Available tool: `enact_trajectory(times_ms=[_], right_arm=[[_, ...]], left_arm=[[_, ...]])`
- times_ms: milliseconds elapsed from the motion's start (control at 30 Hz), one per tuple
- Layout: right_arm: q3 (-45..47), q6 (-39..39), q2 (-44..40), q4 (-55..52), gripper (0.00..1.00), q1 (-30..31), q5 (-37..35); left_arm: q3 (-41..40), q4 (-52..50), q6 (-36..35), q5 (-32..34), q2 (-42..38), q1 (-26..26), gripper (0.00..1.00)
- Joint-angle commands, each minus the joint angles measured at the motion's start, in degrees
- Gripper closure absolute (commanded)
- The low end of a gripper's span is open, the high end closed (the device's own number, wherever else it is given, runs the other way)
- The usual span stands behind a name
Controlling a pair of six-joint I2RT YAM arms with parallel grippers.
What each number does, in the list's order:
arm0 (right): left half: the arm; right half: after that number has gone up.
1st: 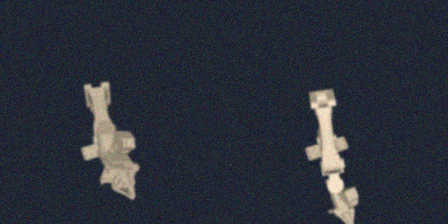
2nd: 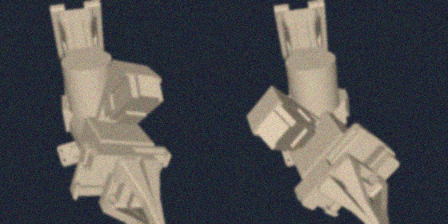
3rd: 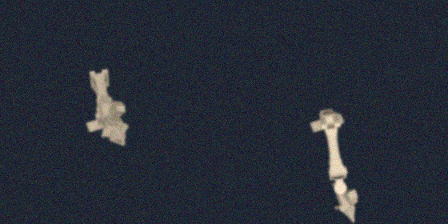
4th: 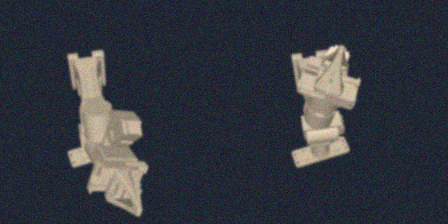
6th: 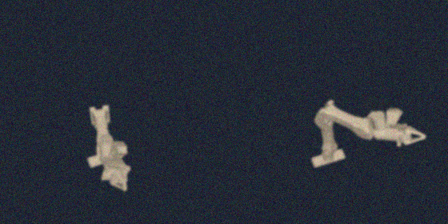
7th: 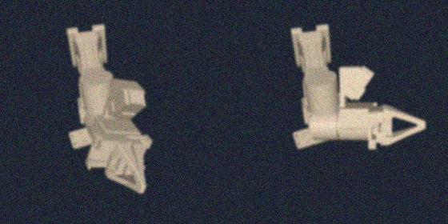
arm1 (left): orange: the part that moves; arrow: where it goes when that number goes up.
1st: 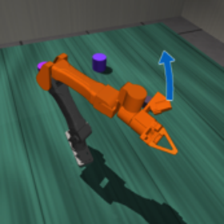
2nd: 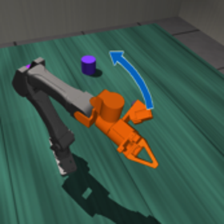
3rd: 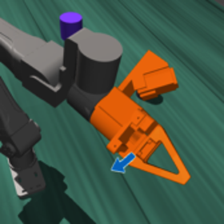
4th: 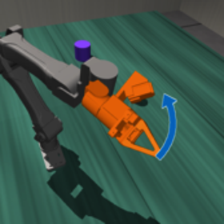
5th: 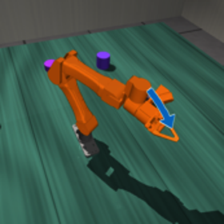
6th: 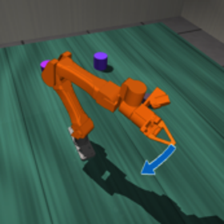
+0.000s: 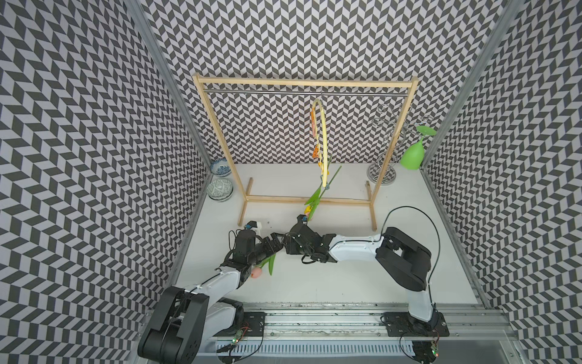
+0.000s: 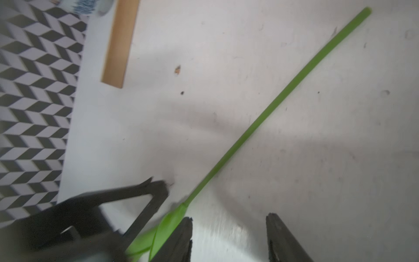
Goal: Dry the flowers on a clothes hanger
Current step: Pick up the flower at the center of the board.
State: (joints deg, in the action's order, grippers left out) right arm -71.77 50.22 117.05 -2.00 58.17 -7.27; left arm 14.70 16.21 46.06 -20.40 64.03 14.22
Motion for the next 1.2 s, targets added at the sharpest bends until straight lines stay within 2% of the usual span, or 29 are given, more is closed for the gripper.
enact_trajectory(times_ms=[0, 167, 233, 300, 400, 467, 567, 633, 867, 900, 967, 1167], right_arm=[[-5.2, 3.8, 3.7, -6.7, 0.46, -0.5, -4.5], [-15.6, 8.7, 8.8, -20.7, 0.48, 0.2, -7.6], [-21.0, 12.8, 11.0, -28.4, 0.5, 0.8, -9.0], [-26.7, 16.8, 13.3, -35.3, 0.51, 1.5, -8.2], [-32.7, 22.9, 15.7, -41.3, 0.55, 2.3, -5.3], [-36.4, 26.8, 16.9, -44.6, 0.56, 2.8, -5.2], [-39.7, 31.8, 17.8, -47.2, 0.58, 3.4, -4.0], [-39.7, 34.4, 17.8, -47.2, 0.59, 3.4, -3.0], [-42.6, 37.4, 19.8, -47.3, 0.63, 3.4, -1.7], [-44.0, 37.1, 20.6, -47.2, 0.67, 3.4, -1.4], [-46.9, 36.8, 22.4, -48.0, 0.71, 3.4, -1.2], [-50.8, 38.2, 25.8, -49.7, 0.71, 3.4, -0.8]], left_arm=[[4.0, -4.8, -0.1, 1.2, -3.9, -0.2, 0.05], [8.1, -7.9, -0.3, 10.8, -7.3, -1.4, 0.03], [9.8, -10.1, 0.6, 17.5, -7.4, -2.2, 0.03], [11.5, -13.6, 2.5, 27.1, -7.0, -2.8, 0.01], [11.1, -13.6, 3.9, 34.8, -6.3, -5.4, 0.0], [10.1, -12.0, 4.3, 34.0, -5.6, -9.1, 0.0], [8.4, -7.6, 4.6, 26.4, -3.3, -16.1, 0.0], [8.4, -6.6, 4.2, 23.6, -1.2, -18.7, 0.0], [9.4, -6.7, 1.9, 23.4, 1.9, -20.8, 0.0], [9.2, -6.4, 1.9, 23.5, 1.8, -20.8, 0.0], [9.0, -6.6, 1.8, 24.8, 1.6, -21.0, 0.0], [7.1, -6.5, 0.1, 29.3, -0.8, -21.6, 0.0]])
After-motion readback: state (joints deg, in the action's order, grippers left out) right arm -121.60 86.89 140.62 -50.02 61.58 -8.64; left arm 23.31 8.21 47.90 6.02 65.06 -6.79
